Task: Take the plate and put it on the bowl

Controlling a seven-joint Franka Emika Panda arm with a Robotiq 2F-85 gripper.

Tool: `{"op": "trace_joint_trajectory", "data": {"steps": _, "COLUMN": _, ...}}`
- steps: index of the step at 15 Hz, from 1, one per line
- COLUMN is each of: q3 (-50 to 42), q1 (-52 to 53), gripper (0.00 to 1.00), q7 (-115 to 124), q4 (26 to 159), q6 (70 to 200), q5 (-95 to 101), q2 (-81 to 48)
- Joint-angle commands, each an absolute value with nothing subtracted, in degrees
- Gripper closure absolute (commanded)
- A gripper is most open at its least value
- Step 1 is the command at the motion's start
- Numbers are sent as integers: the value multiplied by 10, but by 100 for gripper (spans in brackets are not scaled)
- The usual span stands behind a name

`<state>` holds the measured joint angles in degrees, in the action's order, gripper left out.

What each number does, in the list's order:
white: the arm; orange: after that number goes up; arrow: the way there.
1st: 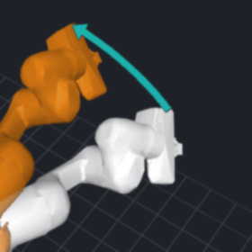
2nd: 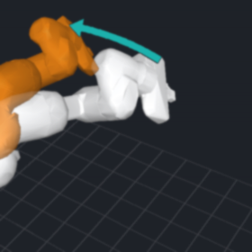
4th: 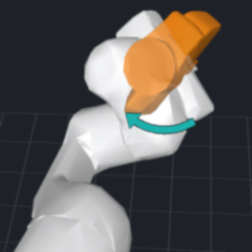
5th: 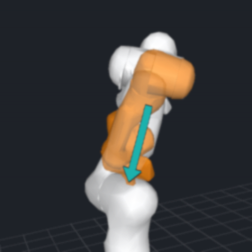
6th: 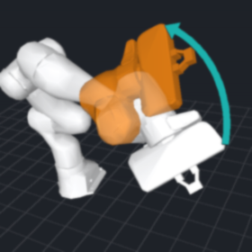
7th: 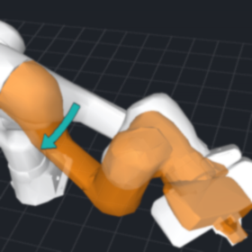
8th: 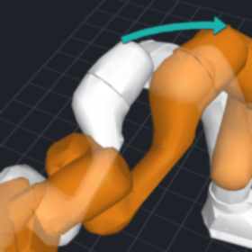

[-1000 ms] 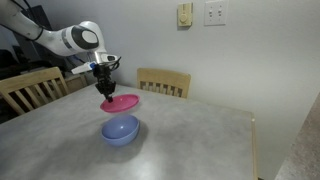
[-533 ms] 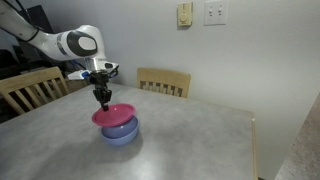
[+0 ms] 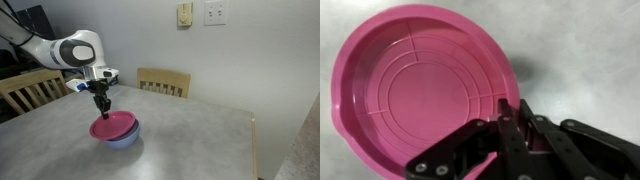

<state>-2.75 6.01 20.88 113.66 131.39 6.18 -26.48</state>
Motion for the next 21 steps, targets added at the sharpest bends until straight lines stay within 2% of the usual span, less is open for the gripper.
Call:
{"op": "trace_joint_trajectory", "data": {"steps": 1, "q3": -33, "q1": 52, "gripper": 97, "q7": 202, "q4": 1176, "q6": 1351, "q5": 55, "q2": -233}}
{"op": "trace_joint_trajectory", "data": {"steps": 21, "q3": -44, "q1": 27, "gripper": 97, "q7": 178, "q4": 1197, "q6": 1374, "q5": 54, "q2": -219}}
